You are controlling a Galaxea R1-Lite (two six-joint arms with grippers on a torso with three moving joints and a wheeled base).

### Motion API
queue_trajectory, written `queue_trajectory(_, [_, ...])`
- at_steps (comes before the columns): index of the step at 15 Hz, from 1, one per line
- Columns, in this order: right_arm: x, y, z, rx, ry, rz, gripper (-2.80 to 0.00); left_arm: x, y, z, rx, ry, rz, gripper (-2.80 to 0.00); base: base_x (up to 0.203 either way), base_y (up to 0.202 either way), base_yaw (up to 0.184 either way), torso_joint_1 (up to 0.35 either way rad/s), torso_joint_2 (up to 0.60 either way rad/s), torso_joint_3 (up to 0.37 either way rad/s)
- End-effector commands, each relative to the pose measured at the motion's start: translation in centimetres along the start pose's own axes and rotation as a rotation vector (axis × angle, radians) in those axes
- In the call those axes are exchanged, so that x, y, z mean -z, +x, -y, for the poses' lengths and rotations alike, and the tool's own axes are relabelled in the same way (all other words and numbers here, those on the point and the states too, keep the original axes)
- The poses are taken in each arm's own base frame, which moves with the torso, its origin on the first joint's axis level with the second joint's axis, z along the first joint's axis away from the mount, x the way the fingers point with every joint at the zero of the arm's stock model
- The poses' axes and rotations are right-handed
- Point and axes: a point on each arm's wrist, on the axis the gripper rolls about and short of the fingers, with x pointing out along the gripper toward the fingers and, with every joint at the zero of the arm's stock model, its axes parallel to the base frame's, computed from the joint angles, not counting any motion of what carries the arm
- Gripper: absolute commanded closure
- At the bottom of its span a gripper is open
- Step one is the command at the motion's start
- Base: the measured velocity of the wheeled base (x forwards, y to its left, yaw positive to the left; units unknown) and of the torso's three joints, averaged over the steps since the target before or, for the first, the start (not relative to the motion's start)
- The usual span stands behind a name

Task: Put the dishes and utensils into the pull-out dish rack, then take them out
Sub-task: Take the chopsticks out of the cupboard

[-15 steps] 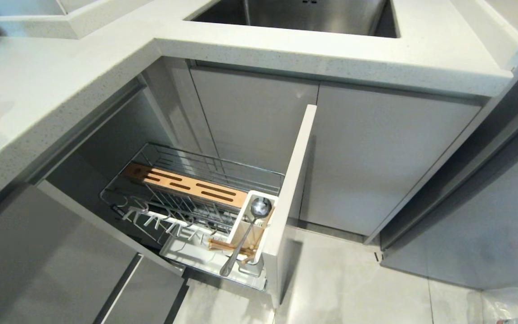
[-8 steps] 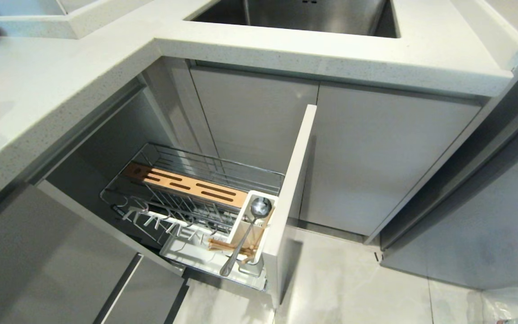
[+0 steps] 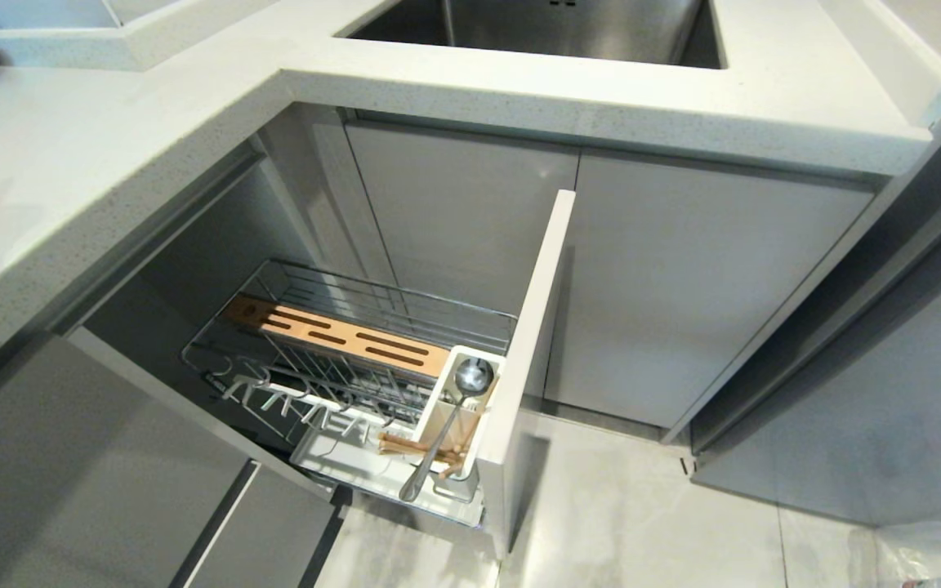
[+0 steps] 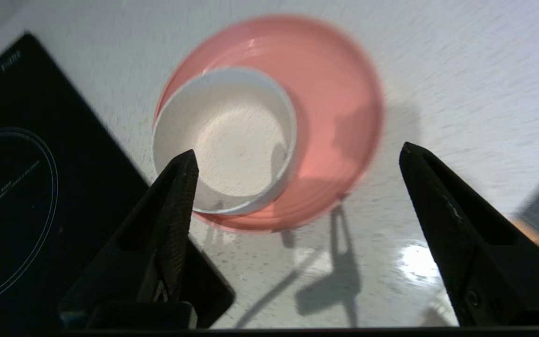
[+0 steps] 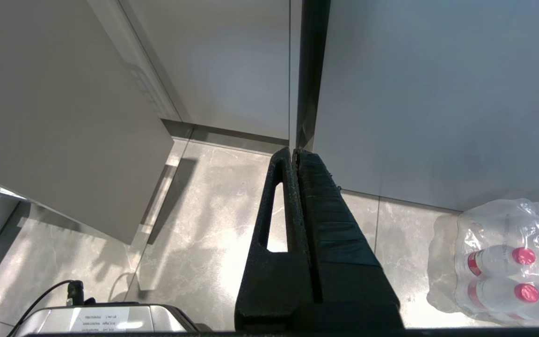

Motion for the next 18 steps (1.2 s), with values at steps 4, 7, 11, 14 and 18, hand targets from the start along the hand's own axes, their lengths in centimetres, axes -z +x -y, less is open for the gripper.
queue_trajectory(4, [0.0,0.0,0.0,0.0,0.0,-0.001,0.0,-0.5,-8.8,-0.1,0.213,-0.285,0.3,-2.8,0.0,0.0,0.0,0.0,0.0,0.0])
queue_trajectory(7, [0.0,0.0,0.0,0.0,0.0,-0.001,0.0,0.0,-9.7,0.0,0.397,-0.453,0.39,0.0,0.0,0.0,0.0,0.0,0.0,0.0])
queue_trajectory(11, [0.0,0.0,0.0,0.0,0.0,-0.001,0.0,0.9,-8.7,1.1,0.764,-0.421,0.305,0.0,0.0,0.0,0.0,0.0,0.0,0.0])
queue_trajectory(14, [0.0,0.0,0.0,0.0,0.0,-0.001,0.0,2.2,-7.5,2.4,1.068,-0.343,0.136,0.0,0.0,0.0,0.0,0.0,0.0,0.0])
queue_trajectory(18, [0.0,0.0,0.0,0.0,0.0,-0.001,0.0,3.5,-3.6,5.1,1.357,-0.304,-0.206,0.0,0.0,0.0,0.0,0.0,0.0,0.0])
